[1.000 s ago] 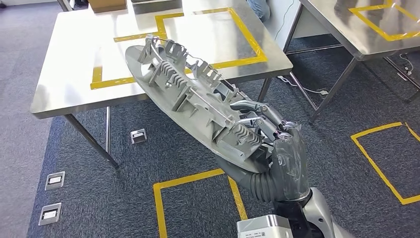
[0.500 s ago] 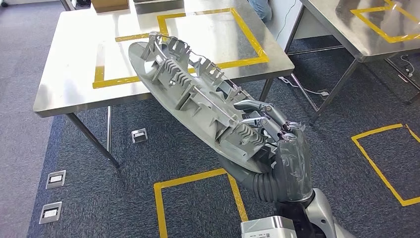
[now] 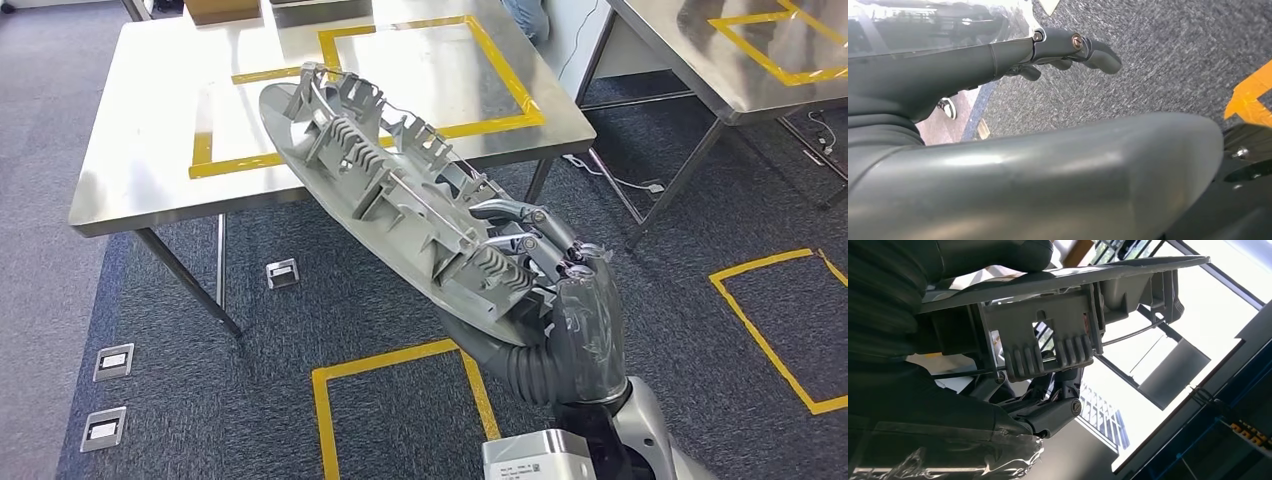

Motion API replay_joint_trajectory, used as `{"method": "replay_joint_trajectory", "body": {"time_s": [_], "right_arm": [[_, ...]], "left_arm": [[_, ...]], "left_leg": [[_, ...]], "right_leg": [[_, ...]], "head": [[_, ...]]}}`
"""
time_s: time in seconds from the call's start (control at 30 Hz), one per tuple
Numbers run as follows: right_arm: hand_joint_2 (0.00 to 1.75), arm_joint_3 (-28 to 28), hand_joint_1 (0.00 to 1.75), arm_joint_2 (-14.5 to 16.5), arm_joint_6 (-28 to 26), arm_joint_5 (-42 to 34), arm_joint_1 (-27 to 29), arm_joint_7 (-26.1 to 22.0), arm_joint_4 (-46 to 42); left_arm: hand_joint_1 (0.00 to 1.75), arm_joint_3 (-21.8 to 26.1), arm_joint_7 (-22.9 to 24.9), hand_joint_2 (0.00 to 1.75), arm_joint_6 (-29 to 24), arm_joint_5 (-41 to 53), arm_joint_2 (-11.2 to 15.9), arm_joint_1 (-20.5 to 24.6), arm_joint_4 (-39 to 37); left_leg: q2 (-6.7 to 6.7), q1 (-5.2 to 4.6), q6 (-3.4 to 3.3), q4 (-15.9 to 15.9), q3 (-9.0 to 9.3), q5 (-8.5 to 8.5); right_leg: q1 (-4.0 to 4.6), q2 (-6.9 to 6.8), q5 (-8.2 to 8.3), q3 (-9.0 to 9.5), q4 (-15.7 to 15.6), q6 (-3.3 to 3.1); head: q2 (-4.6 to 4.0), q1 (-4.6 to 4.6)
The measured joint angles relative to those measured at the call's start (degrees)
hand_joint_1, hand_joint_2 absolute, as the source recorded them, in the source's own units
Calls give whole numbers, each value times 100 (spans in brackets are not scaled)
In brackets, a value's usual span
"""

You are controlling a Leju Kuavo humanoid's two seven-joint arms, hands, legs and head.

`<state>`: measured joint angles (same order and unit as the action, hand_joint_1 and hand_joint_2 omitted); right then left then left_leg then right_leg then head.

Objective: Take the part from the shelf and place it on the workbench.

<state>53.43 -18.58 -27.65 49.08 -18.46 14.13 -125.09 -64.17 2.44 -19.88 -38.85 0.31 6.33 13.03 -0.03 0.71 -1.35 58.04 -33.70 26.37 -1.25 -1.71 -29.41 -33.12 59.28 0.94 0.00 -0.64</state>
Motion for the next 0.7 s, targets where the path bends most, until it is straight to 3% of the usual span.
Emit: {"method": "replay_joint_trajectory", "body": {"time_s": [0.1, 0.13, 0.17, 0.2, 0.27, 0.33, 0.43, 0.5, 0.57, 0.63, 0.67, 0.7], "right_arm": [[175, 3, 175, 0, 1, -10, -11, -12, 11], [175, 4, 175, 0, 1, -14, -11, -13, 22], [175, 4, 175, 0, 1, -21, -11, -14, 35], [175, 6, 175, 0, 1, -29, -11, -14, 48], [175, 7, 175, 0, 1, -46, -11, -14, 63], [175, 8, 175, 5, -1, -56, -15, -14, 71], [175, 7, 175, 13, -6, -60, -18, -14, 78], [175, 6, 175, 16, -7, -61, -20, -14, 81], [175, 6, 175, 23, -8, -62, -23, -14, 83], [175, 8, 175, 26, -9, -64, -23, -14, 88], [175, 10, 175, 26, -9, -66, -21, -14, 90], [175, 12, 175, 27, -9, -67, -19, -14, 91]], "left_arm": [[0, 0, 1, 175, -14, -2, -3, 12, 0], [0, 0, 2, 175, -19, -2, -4, 13, 0], [0, 0, 3, 175, -20, -2, -5, 13, 0], [0, 0, 4, 175, -20, -2, -5, 13, 0], [0, 0, 4, 175, -21, -2, -7, 13, 0], [0, 0, 4, 175, -28, -4, -8, 17, 0], [0, -1, 5, 175, -37, -13, -7, 8, 0], [0, -2, 5, 175, -43, -16, -6, 8, 0], [0, -2, 5, 175, -49, -17, -5, 14, 0], [0, -2, 5, 175, -50, -17, -6, 8, 0], [0, -2, 5, 175, -50, -17, -6, 0, 0], [0, -2, 5, 175, -49, -18, -5, -6, 0]], "left_leg": [[-9, 15, -33, -41, 40, -8], [-19, 15, -32, -38, 45, 1], [-34, 17, -21, -32, 54, 14], [-52, 23, -3, -21, 66, 32], [-90, 39, 54, 17, 97, 88], [-116, 32, 130, 68, 87, 137], [-128, 30, 241, 66, 81, 158], [-101, 39, 301, 183, 51, 263], [-72, 41, 333, 749, -196, 541], [-69, 40, 339, 1492, -568, 790], [-69, 40, 334, 1663, -680, 779], [-69, 38, 319, 1622, -696, 652]], "right_leg": [[-6, 118, -425, -496, 959, 17], [-9, 125, -497, -672, 1250, 24], [-13, 125, -462, -773, 1369, 31], [-18, 124, -319, -772, 1280, 34], [-31, 134, 110, -527, 640, 30], [-25, 165, 303, -300, 98, -12], [-3, 182, 259, -264, 4, -134], [-14, 167, 241, -221, -23, -217], [-9, 140, 211, -158, -40, -289], [18, 123, 172, -110, -38, -329], [30, 121, 151, -82, -37, -337], [41, 122, 127, -47, -36, -337]], "head": [[0, -68], [0, -86], [0, -101], [0, -112], [0, -135], [0, -158], [0, -141], [0, -96], [0, -17], [0, 42], [0, 56], [0, 67]]}}
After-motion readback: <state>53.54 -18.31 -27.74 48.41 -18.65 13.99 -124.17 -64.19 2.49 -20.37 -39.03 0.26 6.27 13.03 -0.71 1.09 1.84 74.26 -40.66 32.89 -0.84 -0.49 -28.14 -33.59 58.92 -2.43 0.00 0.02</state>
